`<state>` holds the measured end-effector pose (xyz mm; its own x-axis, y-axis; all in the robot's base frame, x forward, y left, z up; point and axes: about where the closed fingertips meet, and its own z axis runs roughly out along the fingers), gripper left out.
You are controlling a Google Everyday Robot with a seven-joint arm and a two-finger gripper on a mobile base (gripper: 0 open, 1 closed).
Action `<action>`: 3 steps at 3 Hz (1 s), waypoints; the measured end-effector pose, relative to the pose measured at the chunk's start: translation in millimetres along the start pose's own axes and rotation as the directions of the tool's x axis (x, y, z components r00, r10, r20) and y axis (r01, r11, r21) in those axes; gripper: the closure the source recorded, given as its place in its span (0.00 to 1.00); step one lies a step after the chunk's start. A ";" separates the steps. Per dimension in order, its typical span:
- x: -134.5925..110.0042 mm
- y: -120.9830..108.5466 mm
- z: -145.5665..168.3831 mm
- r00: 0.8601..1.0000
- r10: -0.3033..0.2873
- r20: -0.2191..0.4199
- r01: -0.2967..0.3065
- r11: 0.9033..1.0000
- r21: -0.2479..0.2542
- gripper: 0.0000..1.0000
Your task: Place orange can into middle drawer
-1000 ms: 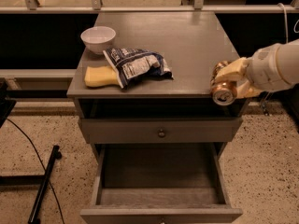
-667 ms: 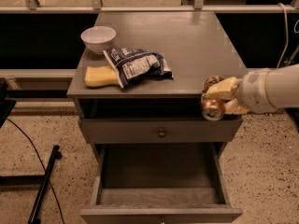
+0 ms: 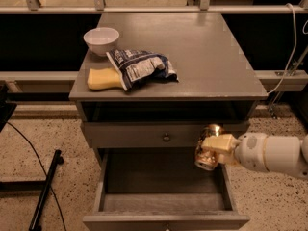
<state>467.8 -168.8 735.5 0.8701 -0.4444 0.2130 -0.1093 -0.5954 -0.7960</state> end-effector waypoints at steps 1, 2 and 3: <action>-25.3 26.1 9.7 0.996 0.043 0.074 -0.047 0.997 0.056 1.00; -29.5 27.1 13.8 0.995 0.041 0.091 -0.047 0.997 0.059 1.00; -36.7 58.1 52.6 0.991 0.052 0.126 -0.051 0.999 -0.014 1.00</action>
Offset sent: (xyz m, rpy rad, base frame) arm -0.0194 0.0075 -0.0293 0.0584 0.0450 0.0613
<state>454.7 -151.9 651.6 0.9167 -0.3874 0.0982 -0.1602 -0.5813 -0.7978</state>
